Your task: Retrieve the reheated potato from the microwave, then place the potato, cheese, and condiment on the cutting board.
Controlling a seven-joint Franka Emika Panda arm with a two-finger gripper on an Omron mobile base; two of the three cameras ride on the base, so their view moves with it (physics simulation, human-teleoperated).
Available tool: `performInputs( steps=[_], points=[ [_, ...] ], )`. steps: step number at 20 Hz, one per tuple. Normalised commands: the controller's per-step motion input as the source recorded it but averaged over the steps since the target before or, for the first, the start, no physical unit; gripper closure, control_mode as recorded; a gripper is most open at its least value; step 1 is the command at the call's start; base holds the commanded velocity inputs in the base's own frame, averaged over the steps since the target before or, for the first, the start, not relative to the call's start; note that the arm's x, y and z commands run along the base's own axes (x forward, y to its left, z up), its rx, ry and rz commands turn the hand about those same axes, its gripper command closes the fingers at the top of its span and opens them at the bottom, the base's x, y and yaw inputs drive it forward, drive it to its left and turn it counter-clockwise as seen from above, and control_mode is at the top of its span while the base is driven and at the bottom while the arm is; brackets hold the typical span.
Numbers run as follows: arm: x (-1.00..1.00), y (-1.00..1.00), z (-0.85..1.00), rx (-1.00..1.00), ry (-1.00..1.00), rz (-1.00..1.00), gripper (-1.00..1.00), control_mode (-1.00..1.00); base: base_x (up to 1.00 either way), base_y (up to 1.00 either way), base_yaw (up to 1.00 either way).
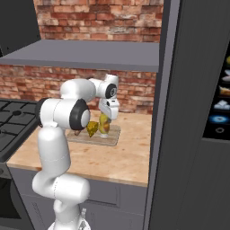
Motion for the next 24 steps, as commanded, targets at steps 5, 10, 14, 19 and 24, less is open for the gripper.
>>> performInputs(
  steps=[5,10,14,19,24],
  points=[
    [0.0,0.05,0.0,0.0,-0.04,0.0,-1.0,-1.0,0.0,0.0,0.0],
    [-0.04,0.01,0.0,0.0,-0.02,0.0,-1.0,-1.0,0.0,0.0,0.0],
    [0.0,-0.07,0.0,0.0,0.0,0.0,-1.0,-1.0,0.0,0.0,0.0],
    [-0.01,-0.16,0.0,0.0,0.0,0.0,-1.0,-1.0,0.0,0.0,0.0],
    [0.0,-0.17,0.01,0.0,-0.01,0.0,-1.0,-1.0,0.0,0.0,0.0]
  ],
)
